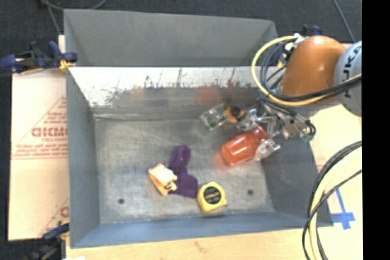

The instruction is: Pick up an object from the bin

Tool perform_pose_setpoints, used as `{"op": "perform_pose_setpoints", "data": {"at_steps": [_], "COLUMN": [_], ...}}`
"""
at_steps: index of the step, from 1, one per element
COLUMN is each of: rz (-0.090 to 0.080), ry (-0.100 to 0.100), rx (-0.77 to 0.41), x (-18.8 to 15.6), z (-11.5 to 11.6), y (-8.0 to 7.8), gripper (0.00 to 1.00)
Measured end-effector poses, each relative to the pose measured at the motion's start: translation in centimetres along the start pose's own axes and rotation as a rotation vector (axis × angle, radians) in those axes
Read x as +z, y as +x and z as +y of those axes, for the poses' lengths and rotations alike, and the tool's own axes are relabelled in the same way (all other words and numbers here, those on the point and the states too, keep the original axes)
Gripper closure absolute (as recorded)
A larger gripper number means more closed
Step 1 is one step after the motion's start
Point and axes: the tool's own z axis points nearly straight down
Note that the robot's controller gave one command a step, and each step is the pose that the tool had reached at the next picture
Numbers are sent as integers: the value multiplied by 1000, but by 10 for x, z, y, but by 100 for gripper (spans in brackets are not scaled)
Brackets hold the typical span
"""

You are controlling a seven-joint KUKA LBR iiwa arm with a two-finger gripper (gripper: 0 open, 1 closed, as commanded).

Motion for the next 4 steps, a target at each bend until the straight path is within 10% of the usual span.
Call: {"op": "perform_pose_setpoints", "data": {"at_steps": [3,4], "rz": [-18,1], "ry": [17,1], "rx": [7,6], "x": [-52,-14], "z": [1,6], "y": [-1,5], "gripper": [100,100]}}
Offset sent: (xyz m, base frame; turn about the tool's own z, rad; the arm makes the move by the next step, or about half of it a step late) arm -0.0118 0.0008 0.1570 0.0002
